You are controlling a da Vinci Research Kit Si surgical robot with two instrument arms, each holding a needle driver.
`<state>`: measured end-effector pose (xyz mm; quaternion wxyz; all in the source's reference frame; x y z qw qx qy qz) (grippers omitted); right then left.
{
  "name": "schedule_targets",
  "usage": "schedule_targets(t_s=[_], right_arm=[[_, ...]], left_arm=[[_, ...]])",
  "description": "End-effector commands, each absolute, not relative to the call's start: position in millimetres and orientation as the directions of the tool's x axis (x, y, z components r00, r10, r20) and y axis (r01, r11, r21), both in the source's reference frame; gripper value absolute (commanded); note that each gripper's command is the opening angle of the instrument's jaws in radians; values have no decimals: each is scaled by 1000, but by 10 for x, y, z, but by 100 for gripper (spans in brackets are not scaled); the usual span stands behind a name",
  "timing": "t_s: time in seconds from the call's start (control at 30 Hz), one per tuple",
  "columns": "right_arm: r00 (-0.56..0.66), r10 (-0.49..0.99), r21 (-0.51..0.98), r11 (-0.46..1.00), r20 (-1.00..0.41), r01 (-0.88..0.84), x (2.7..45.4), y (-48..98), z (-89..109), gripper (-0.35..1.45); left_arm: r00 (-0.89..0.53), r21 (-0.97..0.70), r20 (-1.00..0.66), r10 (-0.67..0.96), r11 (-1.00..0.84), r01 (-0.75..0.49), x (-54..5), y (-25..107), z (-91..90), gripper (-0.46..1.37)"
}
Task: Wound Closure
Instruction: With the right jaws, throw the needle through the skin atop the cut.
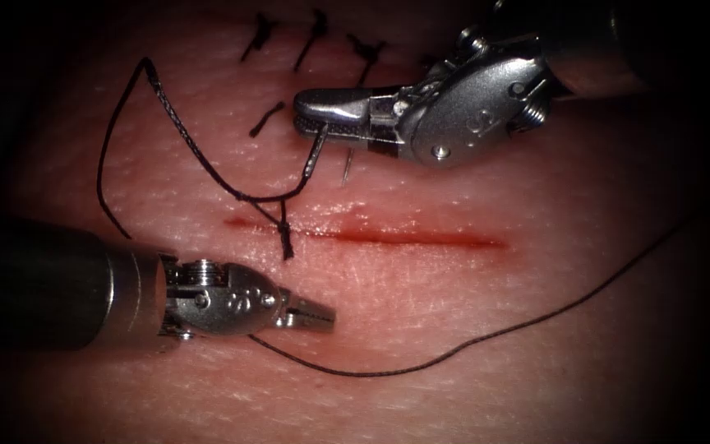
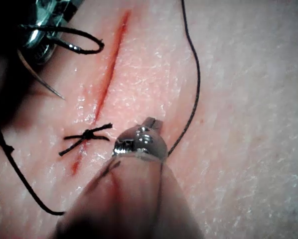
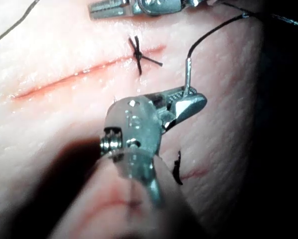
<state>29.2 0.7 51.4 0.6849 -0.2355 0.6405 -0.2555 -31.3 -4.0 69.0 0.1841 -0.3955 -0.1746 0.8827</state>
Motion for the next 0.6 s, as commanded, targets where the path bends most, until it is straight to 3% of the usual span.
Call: schedule_targets(t_s=[0.03, 0.6], right_arm=[[49, -653, -651, 758, -756, 47, 292, 7, 515, -35], [39, -669, -666, 743, -742, 72, 291, -10, 528, -35]], left_arm=[[-619, -459, -634, 464, -870, -183, -313, -40, 689, -32], [-618, -466, -633, 467, -867, -178, -311, -36, 684, -32]])
